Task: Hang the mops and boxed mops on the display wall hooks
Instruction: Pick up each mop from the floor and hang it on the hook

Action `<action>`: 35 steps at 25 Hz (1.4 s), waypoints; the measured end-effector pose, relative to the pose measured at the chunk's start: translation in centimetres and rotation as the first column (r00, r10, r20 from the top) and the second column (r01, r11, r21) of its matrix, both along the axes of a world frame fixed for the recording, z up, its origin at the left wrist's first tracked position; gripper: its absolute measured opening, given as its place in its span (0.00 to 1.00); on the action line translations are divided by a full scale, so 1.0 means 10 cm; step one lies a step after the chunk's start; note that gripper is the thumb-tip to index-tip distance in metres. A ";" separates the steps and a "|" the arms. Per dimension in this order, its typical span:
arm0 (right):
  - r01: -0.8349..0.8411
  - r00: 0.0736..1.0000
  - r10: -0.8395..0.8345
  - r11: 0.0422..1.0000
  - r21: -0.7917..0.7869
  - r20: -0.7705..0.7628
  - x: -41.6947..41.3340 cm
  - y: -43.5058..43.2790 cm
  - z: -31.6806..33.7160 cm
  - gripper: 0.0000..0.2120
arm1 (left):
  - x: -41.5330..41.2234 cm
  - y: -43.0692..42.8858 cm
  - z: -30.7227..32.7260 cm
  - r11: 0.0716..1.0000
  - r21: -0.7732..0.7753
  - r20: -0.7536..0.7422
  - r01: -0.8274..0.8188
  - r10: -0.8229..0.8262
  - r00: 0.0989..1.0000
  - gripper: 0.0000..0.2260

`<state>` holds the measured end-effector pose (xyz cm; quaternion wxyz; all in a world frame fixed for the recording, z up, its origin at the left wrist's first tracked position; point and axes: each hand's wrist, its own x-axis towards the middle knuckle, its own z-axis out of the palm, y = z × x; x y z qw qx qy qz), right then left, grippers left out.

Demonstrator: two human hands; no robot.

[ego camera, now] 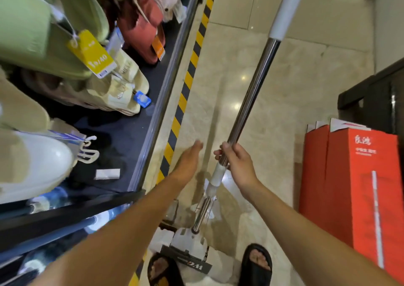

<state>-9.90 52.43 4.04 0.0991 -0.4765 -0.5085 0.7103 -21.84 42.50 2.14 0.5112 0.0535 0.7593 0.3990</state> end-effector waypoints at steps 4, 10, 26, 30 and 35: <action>-0.094 0.994 0.089 0.994 0.064 0.067 0.12 -0.25 0.25 0.08 | -0.23 0.91 1.34 0.916 0.400 -0.034 0.041 -0.030 0.999 0.30; -0.298 0.945 0.288 0.953 0.047 0.156 0.42 -0.40 0.69 0.08 | -0.24 1.11 2.31 0.833 0.445 -0.201 0.328 -0.264 0.943 0.06; -0.208 0.935 0.291 0.911 0.356 -0.200 0.12 0.27 4.42 0.07 | 0.82 -0.13 3.41 0.927 -0.023 -0.409 0.375 -0.351 0.842 0.04; -0.237 0.924 0.331 0.889 0.393 -0.191 0.39 -0.05 4.55 0.11 | 1.07 -0.42 3.50 0.963 -0.011 -0.398 0.269 -0.251 0.883 0.10; -0.400 0.851 0.497 0.821 0.407 -0.168 0.68 -0.46 4.75 0.14 | 1.36 -0.88 3.70 0.974 0.010 -0.424 0.224 -0.199 0.883 0.15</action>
